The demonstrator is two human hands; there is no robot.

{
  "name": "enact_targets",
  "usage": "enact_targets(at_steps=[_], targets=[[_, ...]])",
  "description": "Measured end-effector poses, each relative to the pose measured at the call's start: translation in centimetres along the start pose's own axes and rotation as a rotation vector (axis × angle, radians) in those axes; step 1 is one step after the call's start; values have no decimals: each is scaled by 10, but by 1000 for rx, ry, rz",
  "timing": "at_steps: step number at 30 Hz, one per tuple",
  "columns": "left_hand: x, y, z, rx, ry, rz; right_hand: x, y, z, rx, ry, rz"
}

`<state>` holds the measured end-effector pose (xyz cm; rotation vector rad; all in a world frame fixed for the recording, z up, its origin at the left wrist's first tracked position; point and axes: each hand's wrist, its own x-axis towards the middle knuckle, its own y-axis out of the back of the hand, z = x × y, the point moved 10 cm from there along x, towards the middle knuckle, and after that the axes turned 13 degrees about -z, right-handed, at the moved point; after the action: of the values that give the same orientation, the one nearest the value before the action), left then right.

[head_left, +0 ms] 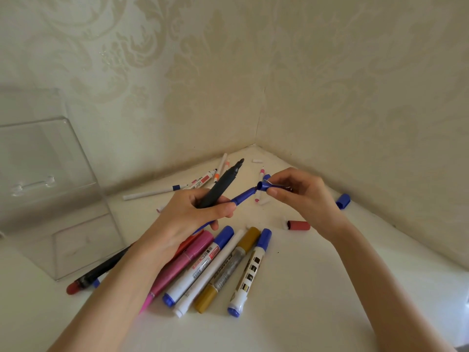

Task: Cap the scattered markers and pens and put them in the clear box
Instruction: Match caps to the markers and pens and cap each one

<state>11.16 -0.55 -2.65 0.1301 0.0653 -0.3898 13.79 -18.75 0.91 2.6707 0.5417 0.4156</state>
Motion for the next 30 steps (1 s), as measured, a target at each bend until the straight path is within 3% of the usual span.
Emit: enact_targets(at_steps=[5,15,24,30], targets=[[-1,3,2,-37,-12,-1,-3,13,7,26,-37,82],[3,-13,-5,37,25,-115,-4,-31,-9,19,31,-262],[2,-13,-1,-60,-38,-57,1,-31,-3,275,3,-138],[4,-16,3,-28,-37,-42,-1,-37,11,708,-98,109]])
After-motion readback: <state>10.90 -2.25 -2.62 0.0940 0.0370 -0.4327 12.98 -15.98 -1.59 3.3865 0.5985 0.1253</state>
